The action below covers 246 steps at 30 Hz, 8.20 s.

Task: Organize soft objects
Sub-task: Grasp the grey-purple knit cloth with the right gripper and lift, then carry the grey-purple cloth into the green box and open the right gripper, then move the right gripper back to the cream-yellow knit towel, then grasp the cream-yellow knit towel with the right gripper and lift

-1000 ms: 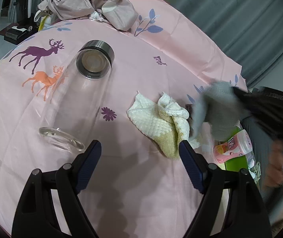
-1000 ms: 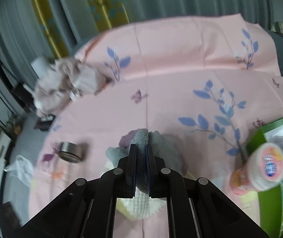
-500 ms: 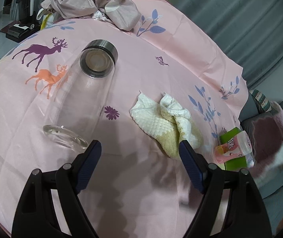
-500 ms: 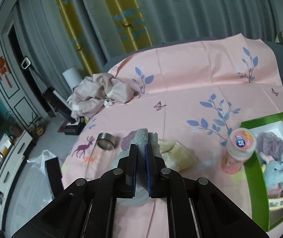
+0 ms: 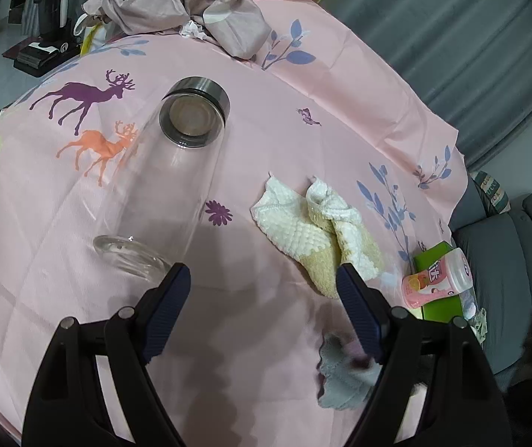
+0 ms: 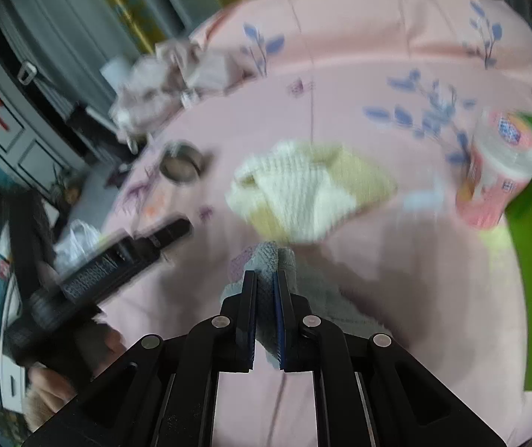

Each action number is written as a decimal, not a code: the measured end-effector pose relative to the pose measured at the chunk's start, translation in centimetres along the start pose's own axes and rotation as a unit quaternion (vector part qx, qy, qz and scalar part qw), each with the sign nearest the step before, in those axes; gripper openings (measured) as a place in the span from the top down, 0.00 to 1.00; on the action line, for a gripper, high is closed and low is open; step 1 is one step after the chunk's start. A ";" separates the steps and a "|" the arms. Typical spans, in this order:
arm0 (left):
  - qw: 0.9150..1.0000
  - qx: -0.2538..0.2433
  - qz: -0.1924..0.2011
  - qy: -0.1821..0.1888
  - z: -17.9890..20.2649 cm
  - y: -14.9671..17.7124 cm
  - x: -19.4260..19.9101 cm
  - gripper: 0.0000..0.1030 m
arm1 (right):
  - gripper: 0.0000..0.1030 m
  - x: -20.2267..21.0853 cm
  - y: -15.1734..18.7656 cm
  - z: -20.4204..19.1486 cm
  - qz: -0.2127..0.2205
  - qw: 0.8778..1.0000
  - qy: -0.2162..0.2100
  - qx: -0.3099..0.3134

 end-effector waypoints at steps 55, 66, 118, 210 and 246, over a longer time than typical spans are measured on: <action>0.964 -0.218 -0.121 0.093 12.3 8.2 -3.3 0.69 | 0.57 -1.9 1.6 4.3 -0.044 0.997 -0.023 -0.057; 0.942 -0.304 0.008 0.138 23.3 2.6 1.8 0.70 | 0.57 10.1 -4.8 5.8 0.122 0.991 -0.031 -0.052; 0.892 -0.401 -0.106 0.182 39.5 9.2 -10.6 0.58 | 0.62 14.7 -5.7 30.5 0.197 0.912 0.049 -0.356; 0.990 -0.129 -0.013 -0.061 4.9 2.2 -3.5 0.01 | 0.10 2.5 -4.9 4.9 0.077 0.990 0.113 -0.039; 0.999 -0.037 -0.002 -0.014 2.4 0.9 -1.1 0.06 | 0.81 -3.8 -4.0 2.6 -0.013 0.999 -0.031 -0.006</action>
Point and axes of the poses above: each gripper's, at about its wrist camera, not at the fingertips, and x roughly against the way its jaws point, z to its right, y to its underside, the point moved 6 cm from there along -x, roughly the way its jaws point, and after that the axes turned 9 degrees about -x, right-handed, at the moved point
